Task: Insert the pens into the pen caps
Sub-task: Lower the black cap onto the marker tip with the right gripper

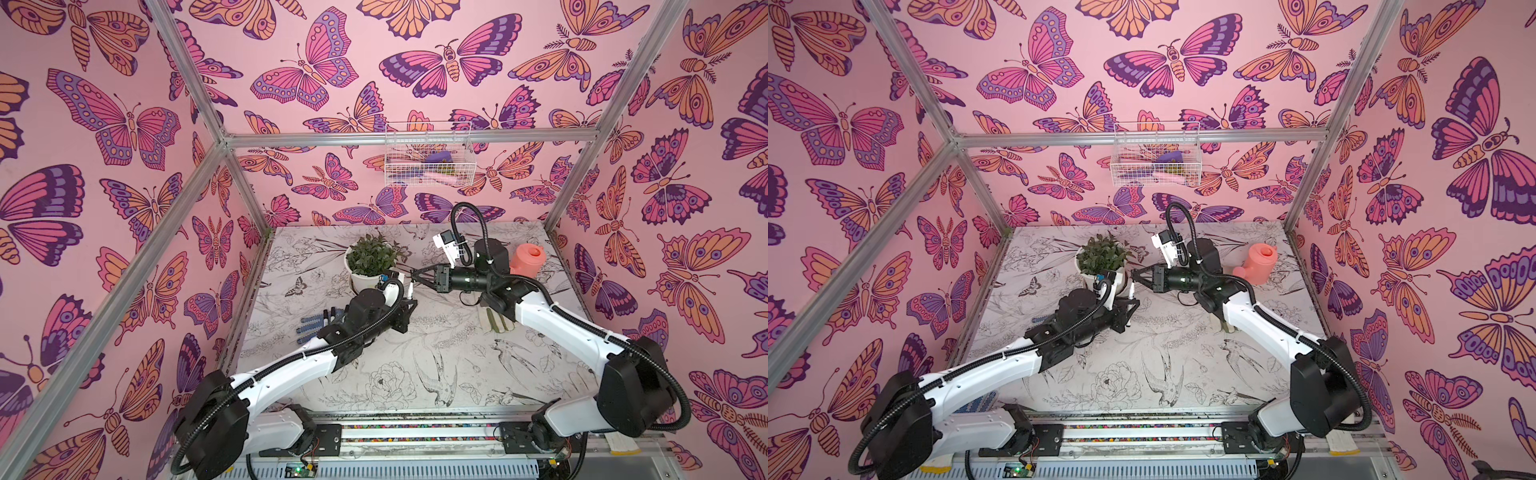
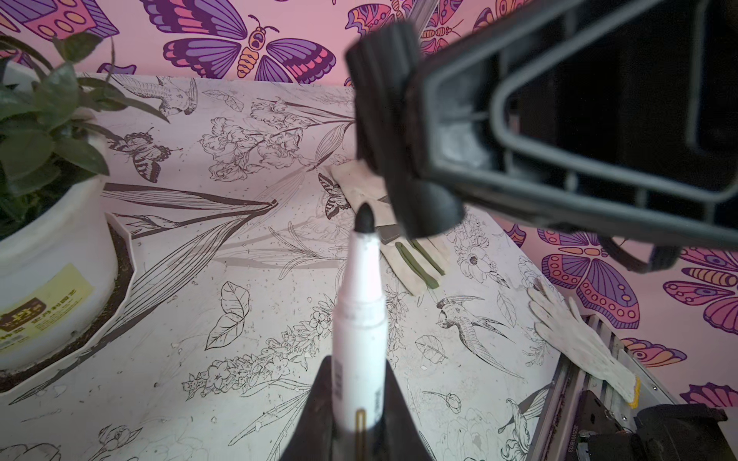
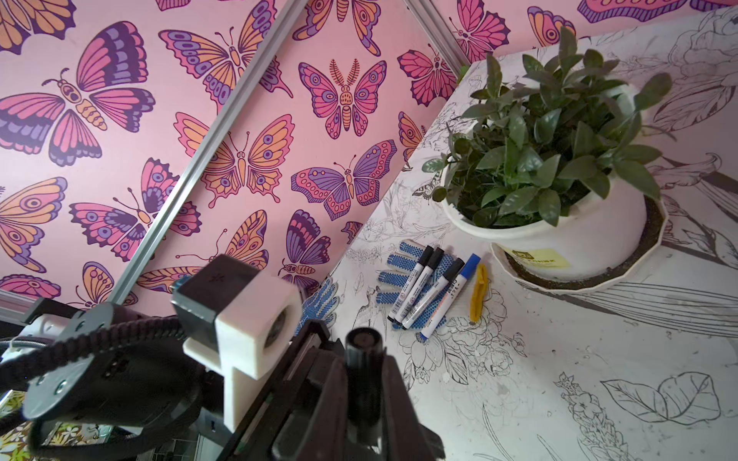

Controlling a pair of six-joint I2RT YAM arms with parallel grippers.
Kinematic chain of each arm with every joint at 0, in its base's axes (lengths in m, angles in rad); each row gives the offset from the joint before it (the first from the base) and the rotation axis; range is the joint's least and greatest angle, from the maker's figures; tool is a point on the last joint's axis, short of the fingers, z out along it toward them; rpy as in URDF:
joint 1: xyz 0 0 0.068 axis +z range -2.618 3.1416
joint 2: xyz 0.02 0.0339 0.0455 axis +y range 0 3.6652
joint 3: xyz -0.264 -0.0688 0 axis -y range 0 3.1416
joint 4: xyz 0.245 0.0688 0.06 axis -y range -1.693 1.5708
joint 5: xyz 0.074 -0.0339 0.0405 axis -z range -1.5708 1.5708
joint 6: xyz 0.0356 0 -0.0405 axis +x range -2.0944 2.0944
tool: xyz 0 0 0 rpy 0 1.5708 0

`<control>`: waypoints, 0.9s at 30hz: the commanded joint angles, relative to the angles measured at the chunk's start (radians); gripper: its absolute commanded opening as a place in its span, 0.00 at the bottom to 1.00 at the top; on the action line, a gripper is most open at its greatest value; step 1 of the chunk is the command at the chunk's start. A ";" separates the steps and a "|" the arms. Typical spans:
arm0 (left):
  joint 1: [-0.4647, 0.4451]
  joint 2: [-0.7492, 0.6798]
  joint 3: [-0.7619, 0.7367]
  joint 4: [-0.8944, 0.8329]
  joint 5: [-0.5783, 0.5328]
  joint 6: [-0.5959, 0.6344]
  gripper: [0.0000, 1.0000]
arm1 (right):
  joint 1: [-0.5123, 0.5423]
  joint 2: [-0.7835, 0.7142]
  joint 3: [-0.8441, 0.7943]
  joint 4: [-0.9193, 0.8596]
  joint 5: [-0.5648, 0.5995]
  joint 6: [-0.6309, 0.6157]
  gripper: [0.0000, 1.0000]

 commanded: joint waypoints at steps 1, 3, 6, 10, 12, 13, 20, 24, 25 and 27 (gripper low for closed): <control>-0.004 0.007 0.020 0.026 -0.009 0.021 0.00 | 0.012 0.014 0.046 0.001 -0.004 -0.015 0.04; -0.004 0.007 0.022 0.029 -0.009 0.025 0.00 | 0.018 0.019 0.047 0.003 -0.004 -0.015 0.04; -0.004 0.007 0.022 0.031 -0.009 0.025 0.00 | 0.025 0.025 0.048 0.008 -0.003 -0.011 0.04; -0.004 0.009 0.018 0.035 -0.010 0.015 0.00 | 0.028 0.024 0.051 0.024 0.005 -0.001 0.04; -0.004 0.008 0.013 0.036 -0.012 0.006 0.00 | 0.026 0.015 0.051 0.028 0.024 -0.006 0.04; -0.004 0.006 0.009 0.037 -0.013 0.003 0.00 | 0.026 0.008 0.052 0.029 0.038 -0.010 0.04; -0.004 0.000 -0.001 0.039 -0.016 0.000 0.00 | 0.020 -0.014 0.056 0.038 0.074 -0.027 0.04; -0.004 0.003 0.000 0.038 -0.015 -0.003 0.00 | 0.019 -0.014 0.056 0.042 0.081 -0.030 0.04; -0.004 0.002 0.001 0.039 -0.013 0.000 0.00 | 0.020 -0.011 0.053 0.046 0.082 -0.029 0.04; -0.004 0.003 0.001 0.039 -0.015 -0.002 0.00 | 0.019 -0.008 0.049 0.056 0.082 -0.023 0.04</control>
